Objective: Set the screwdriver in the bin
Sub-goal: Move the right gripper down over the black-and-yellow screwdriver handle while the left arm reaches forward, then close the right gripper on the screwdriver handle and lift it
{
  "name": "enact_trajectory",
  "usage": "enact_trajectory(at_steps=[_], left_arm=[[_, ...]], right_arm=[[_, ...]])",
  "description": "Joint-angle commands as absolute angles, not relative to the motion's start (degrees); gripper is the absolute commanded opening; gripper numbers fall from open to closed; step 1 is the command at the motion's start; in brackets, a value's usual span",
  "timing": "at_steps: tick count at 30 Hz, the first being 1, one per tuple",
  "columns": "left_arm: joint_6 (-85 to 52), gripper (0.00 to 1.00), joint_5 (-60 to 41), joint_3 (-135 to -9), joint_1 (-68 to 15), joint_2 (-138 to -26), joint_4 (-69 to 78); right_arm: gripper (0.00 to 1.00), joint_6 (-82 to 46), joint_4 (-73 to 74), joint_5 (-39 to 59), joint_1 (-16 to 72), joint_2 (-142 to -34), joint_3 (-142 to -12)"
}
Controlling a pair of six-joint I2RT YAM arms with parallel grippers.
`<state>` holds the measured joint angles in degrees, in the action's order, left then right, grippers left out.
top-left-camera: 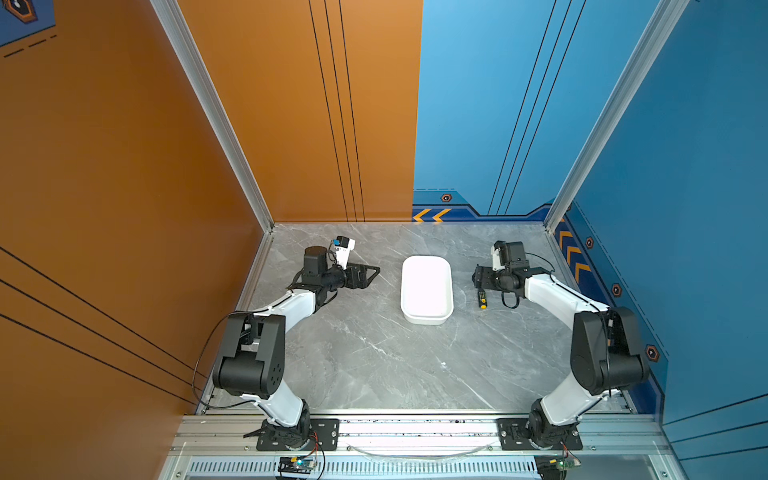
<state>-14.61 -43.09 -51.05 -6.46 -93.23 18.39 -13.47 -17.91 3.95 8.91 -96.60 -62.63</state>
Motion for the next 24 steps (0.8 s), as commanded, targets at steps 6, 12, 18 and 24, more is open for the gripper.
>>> enact_trajectory(at_steps=[6,12,18,24], left_arm=[[-15.63,0.98,-52.31,-52.32,-9.23,-97.41,15.44],[-10.87,0.98,-49.52,-53.60,-11.77,-97.94,8.61],[-10.28,0.98,-49.38,-53.57,-12.54,-98.31,7.80],[-10.11,0.98,-49.98,-54.03,-13.75,-99.66,7.81]], right_arm=[[0.81,-16.34,-27.07,3.95,10.83,-102.55,-69.06],[0.77,-15.88,-30.24,2.08,10.81,-105.84,-71.62],[0.74,-16.38,-31.41,0.56,10.81,-107.32,-71.54],[0.63,-16.44,-32.16,-0.14,10.87,-108.49,-71.81]])
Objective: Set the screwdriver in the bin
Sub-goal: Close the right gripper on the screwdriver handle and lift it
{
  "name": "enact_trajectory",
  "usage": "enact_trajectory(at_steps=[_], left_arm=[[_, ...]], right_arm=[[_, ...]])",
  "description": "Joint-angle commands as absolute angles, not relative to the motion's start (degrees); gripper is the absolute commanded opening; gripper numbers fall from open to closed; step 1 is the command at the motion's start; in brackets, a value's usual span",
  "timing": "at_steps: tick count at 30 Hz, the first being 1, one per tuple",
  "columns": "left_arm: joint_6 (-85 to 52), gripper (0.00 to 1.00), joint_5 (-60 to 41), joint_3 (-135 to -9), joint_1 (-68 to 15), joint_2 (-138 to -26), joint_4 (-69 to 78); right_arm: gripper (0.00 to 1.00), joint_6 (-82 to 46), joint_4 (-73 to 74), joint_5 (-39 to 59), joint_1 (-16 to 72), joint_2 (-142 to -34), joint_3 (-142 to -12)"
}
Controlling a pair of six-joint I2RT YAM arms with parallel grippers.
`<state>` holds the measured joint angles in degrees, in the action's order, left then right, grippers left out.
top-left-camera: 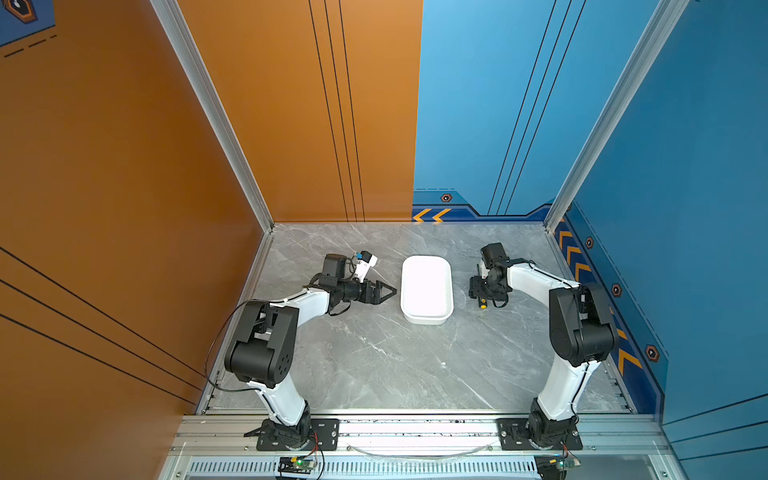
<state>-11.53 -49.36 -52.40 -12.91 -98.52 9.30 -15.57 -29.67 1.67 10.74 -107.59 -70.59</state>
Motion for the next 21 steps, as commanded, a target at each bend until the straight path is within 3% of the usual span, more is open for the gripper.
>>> enact_trajectory(at_steps=[1,4,9,14,15,21], left_arm=[[-10.12,0.98,-50.16,-54.05,-13.88,-99.84,7.76],[-9.65,0.98,-50.81,-53.99,-14.15,-100.11,7.80],[-9.67,0.98,-51.06,-53.66,-14.24,-100.11,7.76],[-9.74,0.98,-50.54,-53.28,-14.18,-100.20,7.74],[-9.76,0.98,-50.56,-53.23,-14.15,-100.32,7.81],[-9.58,0.98,-49.31,-53.68,-14.14,-100.90,7.76]], right_arm=[[0.58,-16.36,-32.38,-0.18,10.83,-108.72,-71.89],[0.46,-16.22,-33.19,0.09,10.83,-109.44,-72.53],[0.37,-16.25,-33.62,0.00,10.81,-110.24,-72.99],[0.11,-16.43,-33.84,0.04,10.83,-110.21,-73.04],[0.00,-16.63,-34.01,-0.19,10.82,-110.01,-73.18],[0.00,-18.34,-35.59,2.31,10.92,-105.97,-73.72]])
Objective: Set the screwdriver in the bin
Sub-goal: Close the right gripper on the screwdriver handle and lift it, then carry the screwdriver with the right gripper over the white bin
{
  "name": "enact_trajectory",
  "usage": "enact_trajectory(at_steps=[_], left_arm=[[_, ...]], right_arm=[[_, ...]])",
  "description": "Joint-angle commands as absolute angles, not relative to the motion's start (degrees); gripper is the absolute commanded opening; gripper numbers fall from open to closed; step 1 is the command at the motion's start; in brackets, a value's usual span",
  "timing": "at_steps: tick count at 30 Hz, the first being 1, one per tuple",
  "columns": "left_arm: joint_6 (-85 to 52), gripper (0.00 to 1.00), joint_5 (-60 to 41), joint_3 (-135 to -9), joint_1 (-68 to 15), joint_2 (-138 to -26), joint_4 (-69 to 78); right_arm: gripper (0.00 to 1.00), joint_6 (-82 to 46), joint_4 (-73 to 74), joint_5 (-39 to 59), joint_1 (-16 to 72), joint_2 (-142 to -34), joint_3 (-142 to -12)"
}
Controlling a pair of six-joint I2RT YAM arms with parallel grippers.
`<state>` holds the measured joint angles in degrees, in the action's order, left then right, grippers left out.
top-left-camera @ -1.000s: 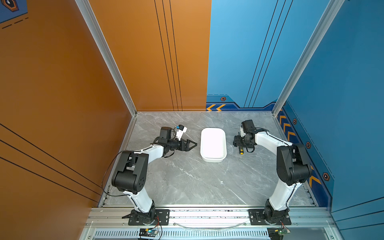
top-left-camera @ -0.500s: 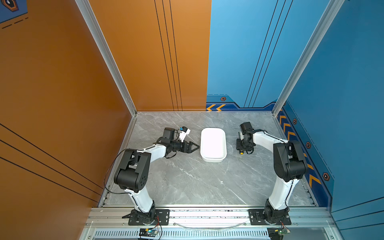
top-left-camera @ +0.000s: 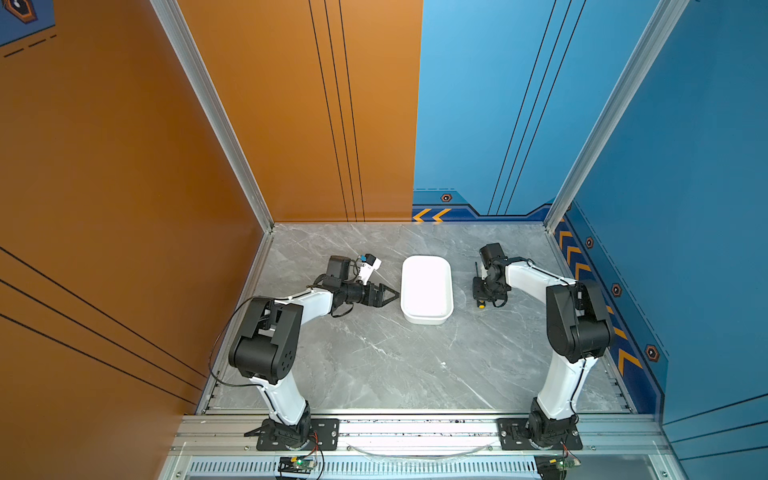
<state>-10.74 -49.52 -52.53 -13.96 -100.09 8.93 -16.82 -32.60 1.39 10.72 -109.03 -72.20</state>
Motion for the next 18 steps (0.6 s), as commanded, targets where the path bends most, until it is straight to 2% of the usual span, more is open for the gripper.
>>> enact_trajectory(at_steps=[1,11,18], left_arm=[[-9.58,0.98,-49.31,-53.75,-14.07,-100.90,7.74],[-9.58,0.98,-49.21,-52.83,-12.49,-98.25,7.89],[-10.62,0.98,-49.92,-51.66,-11.12,-97.40,9.87]], right_arm=[[0.00,-18.50,-36.17,2.62,10.96,-104.82,-74.25],[0.00,-22.09,-47.30,3.41,16.19,-95.42,-85.52],[0.00,-31.89,-47.98,4.85,25.00,-97.60,-91.55]])
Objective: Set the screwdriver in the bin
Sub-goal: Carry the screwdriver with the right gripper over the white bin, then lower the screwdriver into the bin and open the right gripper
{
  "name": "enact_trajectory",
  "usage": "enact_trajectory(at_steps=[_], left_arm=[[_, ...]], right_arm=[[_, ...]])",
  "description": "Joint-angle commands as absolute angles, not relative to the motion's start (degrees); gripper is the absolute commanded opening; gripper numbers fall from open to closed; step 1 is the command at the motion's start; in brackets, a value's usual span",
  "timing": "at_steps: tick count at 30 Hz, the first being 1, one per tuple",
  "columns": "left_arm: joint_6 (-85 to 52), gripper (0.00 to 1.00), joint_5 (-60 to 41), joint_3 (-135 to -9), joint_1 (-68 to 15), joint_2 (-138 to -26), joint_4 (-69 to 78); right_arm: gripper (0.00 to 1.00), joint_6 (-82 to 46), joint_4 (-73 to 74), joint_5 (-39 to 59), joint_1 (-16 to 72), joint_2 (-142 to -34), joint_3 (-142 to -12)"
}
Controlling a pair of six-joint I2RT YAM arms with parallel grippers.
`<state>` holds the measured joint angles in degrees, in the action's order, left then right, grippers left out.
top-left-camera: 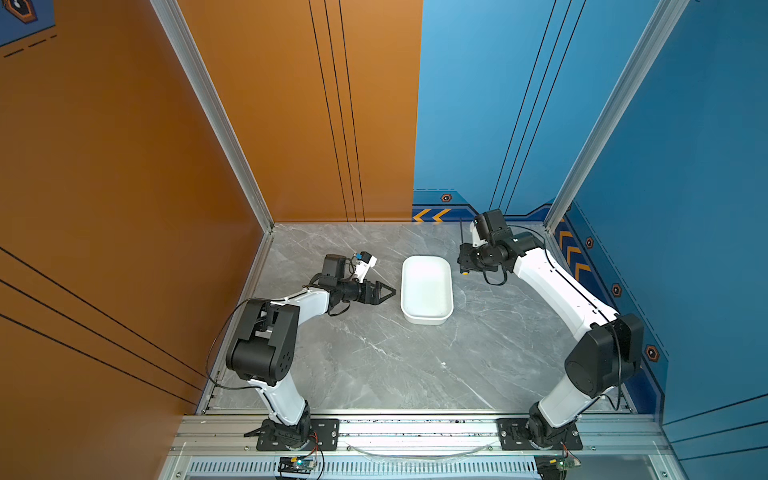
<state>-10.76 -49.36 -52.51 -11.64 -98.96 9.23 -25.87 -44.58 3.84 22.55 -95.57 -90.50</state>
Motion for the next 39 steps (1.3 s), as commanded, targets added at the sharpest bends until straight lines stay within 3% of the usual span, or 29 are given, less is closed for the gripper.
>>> enact_trajectory(at_steps=[1,12,39], left_arm=[[-10.68,0.98,-49.92,-51.46,-11.07,-97.43,10.14],[-10.03,0.98,-50.32,-50.47,-9.66,-97.37,10.40],[-9.51,0.98,-50.55,-49.93,-8.04,-98.11,10.40]], right_arm=[[0.00,-33.21,-47.50,3.88,26.17,-98.27,-91.58],[0.00,-39.83,-44.20,-0.06,34.00,-109.61,-93.48],[0.00,-41.97,-41.05,-2.00,35.51,-122.51,-93.87]])
